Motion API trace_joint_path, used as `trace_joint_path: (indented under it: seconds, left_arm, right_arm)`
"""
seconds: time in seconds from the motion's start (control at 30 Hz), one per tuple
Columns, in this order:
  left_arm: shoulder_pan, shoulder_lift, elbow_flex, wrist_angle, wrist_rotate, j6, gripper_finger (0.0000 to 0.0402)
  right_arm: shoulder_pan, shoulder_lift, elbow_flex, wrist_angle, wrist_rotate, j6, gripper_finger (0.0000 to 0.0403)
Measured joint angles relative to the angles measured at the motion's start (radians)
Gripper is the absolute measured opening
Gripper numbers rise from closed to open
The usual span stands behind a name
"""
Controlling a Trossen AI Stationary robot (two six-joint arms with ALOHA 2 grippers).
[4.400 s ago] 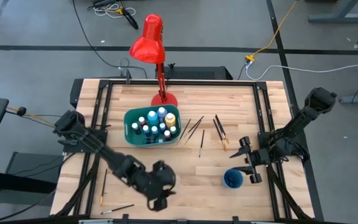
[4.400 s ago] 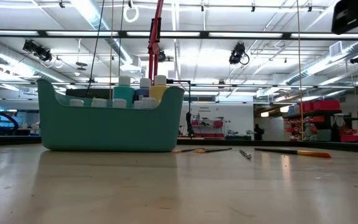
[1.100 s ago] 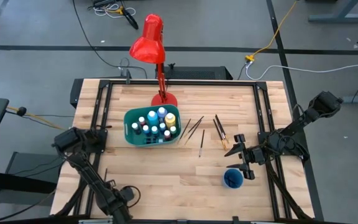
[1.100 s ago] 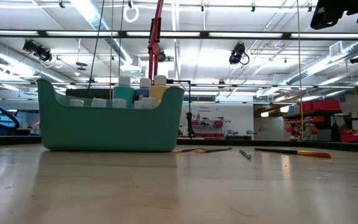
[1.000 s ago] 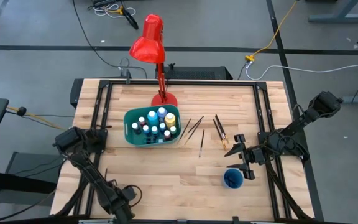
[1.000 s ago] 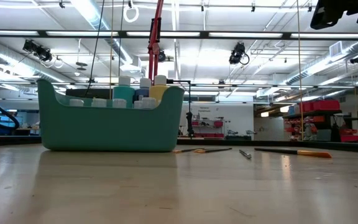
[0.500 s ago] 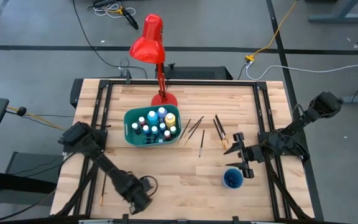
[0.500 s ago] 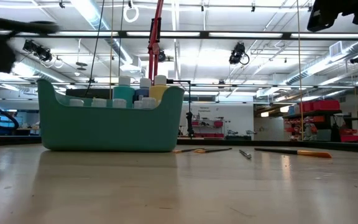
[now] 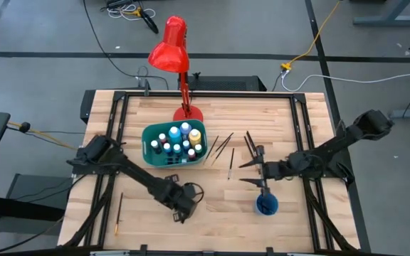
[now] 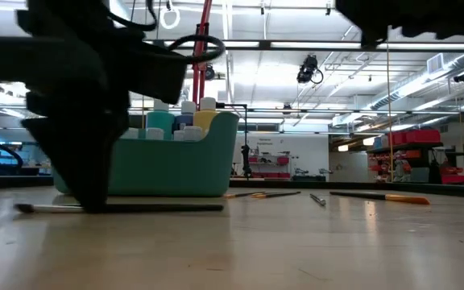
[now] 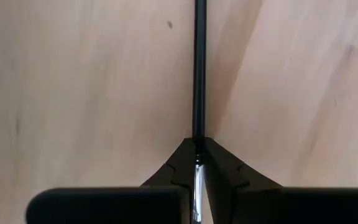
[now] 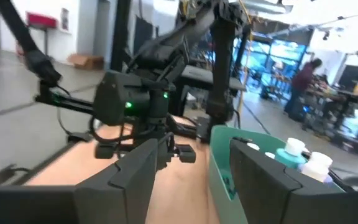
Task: Pick & Place Paint Supplies
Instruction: Put the silver paint brush into the blue cup
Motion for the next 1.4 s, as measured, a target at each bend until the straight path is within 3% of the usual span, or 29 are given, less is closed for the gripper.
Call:
trace_joint_path:
  seconds: [0.23,0.53,0.97,1.4]
  left_arm:
    - [0.061,0.000,0.000,0.064,0.014,0.089,0.0024]
    - [0.067,0.000,0.000,0.092,0.012,0.090,0.0024]
    - [0.064,0.000,0.002,0.146,-0.018,0.090,0.0028]
    - [0.064,-0.002,0.003,0.150,-0.032,0.087,0.0028]
  right_arm:
    - [-0.094,0.272,0.179,-0.109,-0.171,0.012,0.0208]
    - [-0.153,0.550,0.314,-0.106,-0.183,0.068,0.0208]
    - [-0.200,0.695,0.418,-0.104,-0.384,0.137,0.0208]
    - [-0.200,0.861,0.446,-0.067,-0.437,0.159,0.0208]
